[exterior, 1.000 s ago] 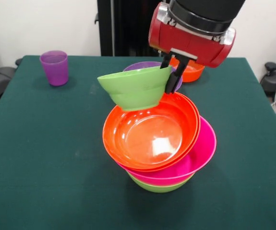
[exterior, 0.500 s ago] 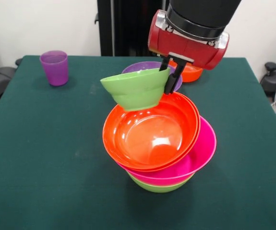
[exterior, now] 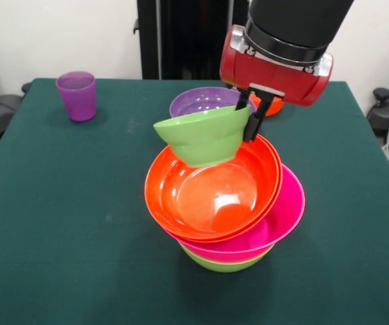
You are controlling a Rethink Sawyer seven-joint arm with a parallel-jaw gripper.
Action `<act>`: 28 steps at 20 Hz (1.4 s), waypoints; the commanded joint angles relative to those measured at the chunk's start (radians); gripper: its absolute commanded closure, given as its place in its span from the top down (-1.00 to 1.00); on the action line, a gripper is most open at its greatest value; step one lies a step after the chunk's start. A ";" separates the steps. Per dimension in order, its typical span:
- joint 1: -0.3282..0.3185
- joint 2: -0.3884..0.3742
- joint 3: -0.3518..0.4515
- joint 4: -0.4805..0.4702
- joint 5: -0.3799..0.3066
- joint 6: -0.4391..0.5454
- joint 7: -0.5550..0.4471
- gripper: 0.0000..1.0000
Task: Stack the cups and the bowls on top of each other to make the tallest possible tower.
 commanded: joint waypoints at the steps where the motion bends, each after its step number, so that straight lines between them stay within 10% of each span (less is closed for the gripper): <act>1: 0.000 0.021 0.131 0.123 -0.070 -0.071 -0.240 -1.00; 19: -0.015 0.015 0.172 0.202 -0.072 -0.175 -0.218 -1.00; 20: -0.020 0.014 0.180 0.206 -0.070 -0.176 -0.219 1.00; 28: -0.022 0.017 0.187 0.203 -0.077 -0.172 -0.226 1.00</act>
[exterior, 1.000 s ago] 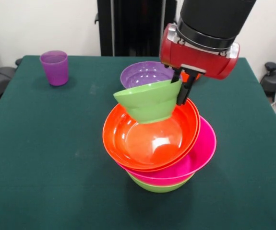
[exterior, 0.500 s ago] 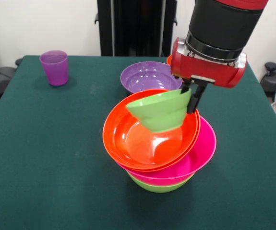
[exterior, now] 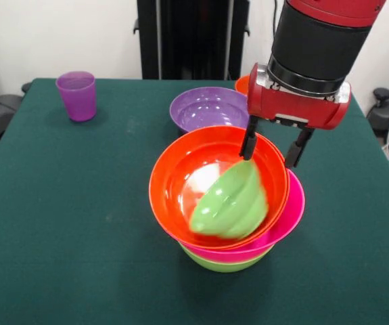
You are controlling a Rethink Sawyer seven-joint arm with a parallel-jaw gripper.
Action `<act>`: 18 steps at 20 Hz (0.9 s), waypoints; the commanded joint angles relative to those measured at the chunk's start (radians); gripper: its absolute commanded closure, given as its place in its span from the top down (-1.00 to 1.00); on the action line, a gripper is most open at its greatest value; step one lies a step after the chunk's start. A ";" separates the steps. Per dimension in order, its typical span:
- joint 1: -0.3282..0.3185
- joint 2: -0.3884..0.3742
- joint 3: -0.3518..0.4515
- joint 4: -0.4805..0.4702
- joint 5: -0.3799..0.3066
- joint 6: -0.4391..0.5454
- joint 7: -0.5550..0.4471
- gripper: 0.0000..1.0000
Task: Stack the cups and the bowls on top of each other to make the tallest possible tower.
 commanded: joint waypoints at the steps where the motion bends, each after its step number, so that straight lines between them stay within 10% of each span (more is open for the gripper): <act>1: -0.021 0.015 0.118 0.098 -0.077 -0.046 -0.221 1.00; 18: -0.017 0.009 0.112 0.105 -0.092 -0.059 -0.218 1.00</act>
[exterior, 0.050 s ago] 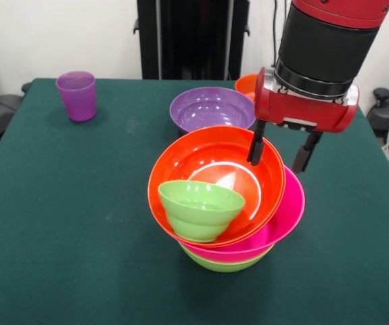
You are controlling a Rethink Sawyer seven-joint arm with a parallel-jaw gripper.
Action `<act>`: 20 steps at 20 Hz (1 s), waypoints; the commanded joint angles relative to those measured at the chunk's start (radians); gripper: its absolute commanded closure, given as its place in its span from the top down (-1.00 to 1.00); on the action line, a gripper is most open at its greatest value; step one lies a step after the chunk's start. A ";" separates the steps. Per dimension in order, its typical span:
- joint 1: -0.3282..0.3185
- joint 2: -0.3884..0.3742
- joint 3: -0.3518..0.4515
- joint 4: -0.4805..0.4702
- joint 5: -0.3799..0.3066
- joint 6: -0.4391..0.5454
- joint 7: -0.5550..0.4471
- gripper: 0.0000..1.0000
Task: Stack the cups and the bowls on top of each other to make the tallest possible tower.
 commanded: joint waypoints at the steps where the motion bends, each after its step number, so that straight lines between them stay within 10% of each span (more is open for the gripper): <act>1: -0.016 0.008 0.095 0.103 -0.093 -0.030 -0.216 1.00; 20: 0.189 -0.109 -0.126 0.129 -0.056 0.229 0.079 1.00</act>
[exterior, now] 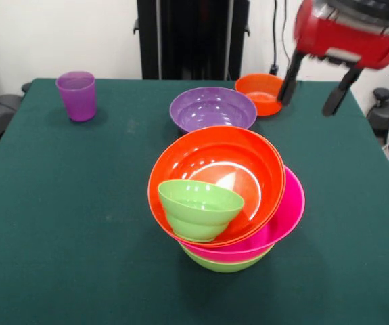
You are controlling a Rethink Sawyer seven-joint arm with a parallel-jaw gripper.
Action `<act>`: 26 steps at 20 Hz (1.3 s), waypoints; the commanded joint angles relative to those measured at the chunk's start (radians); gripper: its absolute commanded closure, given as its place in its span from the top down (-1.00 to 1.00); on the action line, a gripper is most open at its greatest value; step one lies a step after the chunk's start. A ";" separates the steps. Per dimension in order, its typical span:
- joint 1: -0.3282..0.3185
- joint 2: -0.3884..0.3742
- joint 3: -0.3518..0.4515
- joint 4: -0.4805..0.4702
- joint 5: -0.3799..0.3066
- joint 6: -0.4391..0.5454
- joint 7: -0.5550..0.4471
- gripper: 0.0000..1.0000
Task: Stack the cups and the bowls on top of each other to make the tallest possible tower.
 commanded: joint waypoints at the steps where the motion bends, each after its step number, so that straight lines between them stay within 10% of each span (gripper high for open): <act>1: 0.059 -0.008 -0.016 0.102 -0.048 0.143 0.091 1.00; 26: 0.050 -0.078 -0.097 0.292 -0.050 -0.008 0.034 1.00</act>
